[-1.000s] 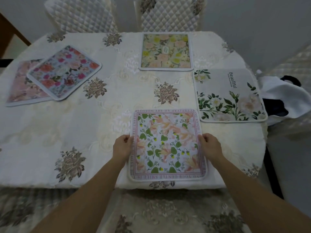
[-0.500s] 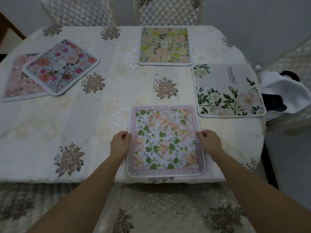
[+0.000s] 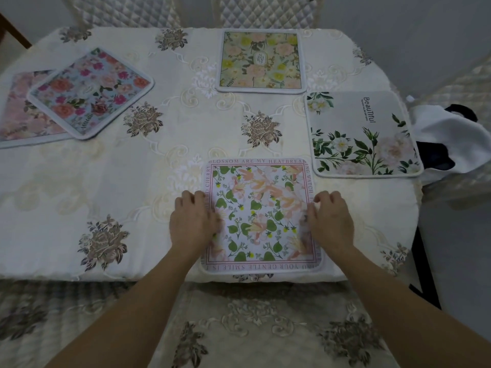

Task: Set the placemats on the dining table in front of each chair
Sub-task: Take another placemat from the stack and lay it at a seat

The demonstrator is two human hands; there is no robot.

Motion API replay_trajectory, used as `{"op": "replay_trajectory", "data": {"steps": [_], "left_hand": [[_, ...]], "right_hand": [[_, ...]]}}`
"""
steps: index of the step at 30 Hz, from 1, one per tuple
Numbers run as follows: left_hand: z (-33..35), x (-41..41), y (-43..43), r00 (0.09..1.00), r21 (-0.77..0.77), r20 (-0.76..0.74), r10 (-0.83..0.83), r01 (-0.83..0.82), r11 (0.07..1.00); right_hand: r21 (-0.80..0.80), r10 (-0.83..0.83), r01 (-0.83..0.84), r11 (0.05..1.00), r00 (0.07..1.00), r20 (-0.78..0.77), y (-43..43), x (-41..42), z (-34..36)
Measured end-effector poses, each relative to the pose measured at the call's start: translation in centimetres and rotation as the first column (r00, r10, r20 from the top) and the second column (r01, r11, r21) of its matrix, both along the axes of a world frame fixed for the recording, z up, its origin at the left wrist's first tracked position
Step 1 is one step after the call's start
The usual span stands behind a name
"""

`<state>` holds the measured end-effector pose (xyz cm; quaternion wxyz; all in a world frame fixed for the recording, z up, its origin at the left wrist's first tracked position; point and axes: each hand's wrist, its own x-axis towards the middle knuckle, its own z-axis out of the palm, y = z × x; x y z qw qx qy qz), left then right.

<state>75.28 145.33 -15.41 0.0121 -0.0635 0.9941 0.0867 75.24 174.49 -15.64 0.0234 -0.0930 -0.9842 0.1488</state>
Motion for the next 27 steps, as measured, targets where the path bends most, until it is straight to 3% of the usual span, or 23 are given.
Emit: {"op": "replay_trajectory", "data": {"steps": [2,6,13,22,27], "left_hand": [[-0.6,-0.3,2.0,0.987,-0.007,-0.061,-0.148,0.148,0.989],[-3.6,-0.7,5.2,0.915,0.051,0.076,-0.396,0.393,0.918],[-5.1,-0.4,3.3,0.928,-0.008,0.085,-0.363,0.365,0.931],[-4.1,-0.4,2.9,0.931,0.017,0.147,-0.334,0.335,0.942],[-1.1,0.5,3.0,0.931,0.024,0.150,-0.332,0.332,0.943]], "right_hand": [[0.011,0.163,-0.162,0.987,0.985,-0.053,-2.5,-0.2,-0.7],[-0.071,0.341,-0.338,0.938,0.939,0.037,-7.7,-0.2,-3.5],[0.106,0.337,-0.350,0.931,0.933,0.123,-4.1,0.3,-5.0],[0.075,0.307,-0.339,0.938,0.910,0.278,-0.8,0.4,-3.5],[0.102,0.335,-0.373,0.922,0.903,0.270,-0.7,1.3,0.3]]}}
